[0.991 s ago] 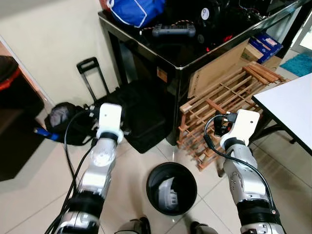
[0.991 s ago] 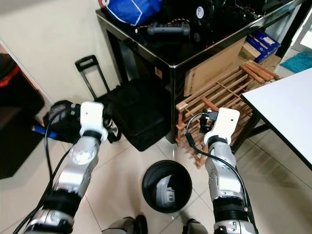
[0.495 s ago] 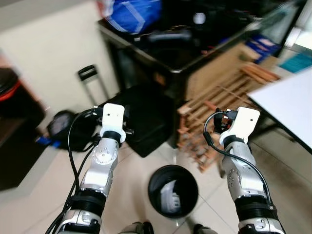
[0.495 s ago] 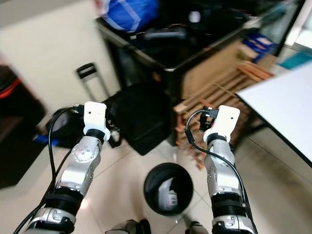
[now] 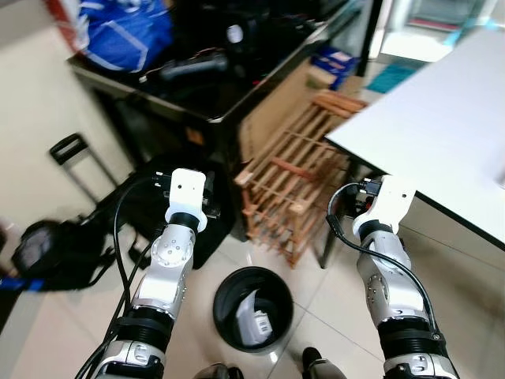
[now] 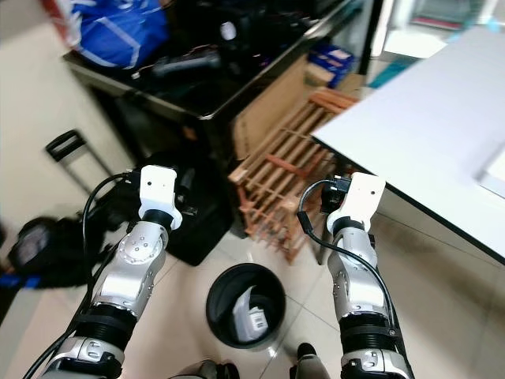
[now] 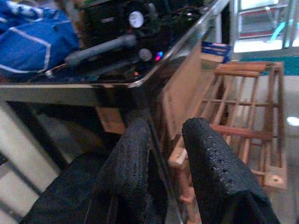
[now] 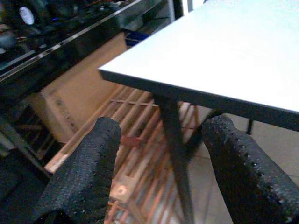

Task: Picking trash to rubbish bin

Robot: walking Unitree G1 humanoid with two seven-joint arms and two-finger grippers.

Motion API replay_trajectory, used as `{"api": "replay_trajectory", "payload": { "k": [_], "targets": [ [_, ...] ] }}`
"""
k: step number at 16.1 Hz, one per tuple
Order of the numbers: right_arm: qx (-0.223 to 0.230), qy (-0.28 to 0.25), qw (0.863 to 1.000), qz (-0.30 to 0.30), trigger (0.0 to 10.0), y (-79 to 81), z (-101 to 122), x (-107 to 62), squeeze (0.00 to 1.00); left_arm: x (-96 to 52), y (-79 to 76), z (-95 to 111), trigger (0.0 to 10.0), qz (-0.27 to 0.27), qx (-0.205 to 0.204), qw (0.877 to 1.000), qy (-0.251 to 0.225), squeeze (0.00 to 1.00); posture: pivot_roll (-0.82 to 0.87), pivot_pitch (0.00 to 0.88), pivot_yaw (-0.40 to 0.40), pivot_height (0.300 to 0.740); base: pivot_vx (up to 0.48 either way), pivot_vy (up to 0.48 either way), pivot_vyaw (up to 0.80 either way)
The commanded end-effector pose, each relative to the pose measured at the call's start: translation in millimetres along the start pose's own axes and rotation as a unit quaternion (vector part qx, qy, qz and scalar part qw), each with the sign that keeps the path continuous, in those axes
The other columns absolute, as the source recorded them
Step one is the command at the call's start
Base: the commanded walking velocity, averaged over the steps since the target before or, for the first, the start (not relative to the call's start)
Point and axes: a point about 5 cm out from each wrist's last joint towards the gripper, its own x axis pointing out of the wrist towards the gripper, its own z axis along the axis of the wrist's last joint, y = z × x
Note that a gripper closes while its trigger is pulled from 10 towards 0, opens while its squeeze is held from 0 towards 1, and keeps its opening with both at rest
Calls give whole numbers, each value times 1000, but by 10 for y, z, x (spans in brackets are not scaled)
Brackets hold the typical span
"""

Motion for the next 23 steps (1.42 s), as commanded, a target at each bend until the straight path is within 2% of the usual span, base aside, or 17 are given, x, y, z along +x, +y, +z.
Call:
{"api": "replay_trajectory", "payload": {
  "k": [1,4,7,12,16,23],
  "targets": [
    [-9,5,1000,7,10000,29,-49,-29,0,-17,11,1,10000,-2,5,1000,-1,0,-37,102,147,740,0,0,-800],
    [-10,6,1000,10,10000,28,-46,-47,0,-42,14,-22,10000,1,1,1000,1,0,-49,119,138,740,0,0,-800],
    [-9,2,1000,3,10000,5,-19,-18,0,7,-11,4,10000,-5,0,1000,0,0,-51,117,146,740,0,0,-792],
    [-4,0,1000,28,10000,130,1,29,0,20,71,31,10000,10,8,1000,-3,0,-19,106,147,740,0,0,-725],
    [-2,2,1000,17,10000,78,-23,3,0,24,32,32,10000,2,7,1000,-3,0,-33,120,152,740,0,0,-780],
    [-4,7,1000,23,10000,99,-44,-11,0,1,20,13,10000,2,6,1000,-1,0,-26,123,144,740,0,0,-781]
  ]
}}
